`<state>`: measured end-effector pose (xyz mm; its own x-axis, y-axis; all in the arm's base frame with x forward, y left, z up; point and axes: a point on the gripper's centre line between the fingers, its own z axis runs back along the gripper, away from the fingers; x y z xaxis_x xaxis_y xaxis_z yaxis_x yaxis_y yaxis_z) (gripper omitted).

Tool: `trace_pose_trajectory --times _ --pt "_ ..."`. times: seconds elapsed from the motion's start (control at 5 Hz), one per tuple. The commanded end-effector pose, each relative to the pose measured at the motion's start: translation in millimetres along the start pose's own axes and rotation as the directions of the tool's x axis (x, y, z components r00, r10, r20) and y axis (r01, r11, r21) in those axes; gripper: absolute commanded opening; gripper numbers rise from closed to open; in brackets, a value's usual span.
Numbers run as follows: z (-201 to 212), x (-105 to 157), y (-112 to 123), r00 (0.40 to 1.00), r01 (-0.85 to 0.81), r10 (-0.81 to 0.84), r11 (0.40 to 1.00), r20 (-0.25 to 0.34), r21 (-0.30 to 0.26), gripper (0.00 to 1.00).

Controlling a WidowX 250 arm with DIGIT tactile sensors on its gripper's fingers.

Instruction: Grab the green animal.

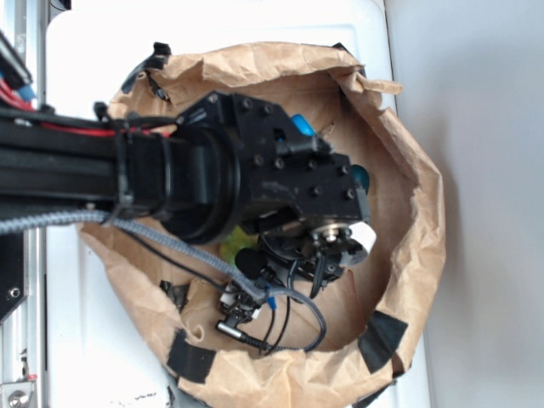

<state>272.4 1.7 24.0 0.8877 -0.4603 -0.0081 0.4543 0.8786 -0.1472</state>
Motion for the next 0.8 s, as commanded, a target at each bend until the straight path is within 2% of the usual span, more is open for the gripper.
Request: trace_pose_trajectory --times 0.0,0.4,0.6 --pt "16 -2 1 0.999 0.01 -0.009 1.0 0.038 -0.013 0.0" --pt "40 -8 2 0.999 0.001 0.0 1.0 0.053 -0.019 0.0" --pt "75 -13 1 0.994 -0.08 0.076 0.995 0.082 0.052 0.0"
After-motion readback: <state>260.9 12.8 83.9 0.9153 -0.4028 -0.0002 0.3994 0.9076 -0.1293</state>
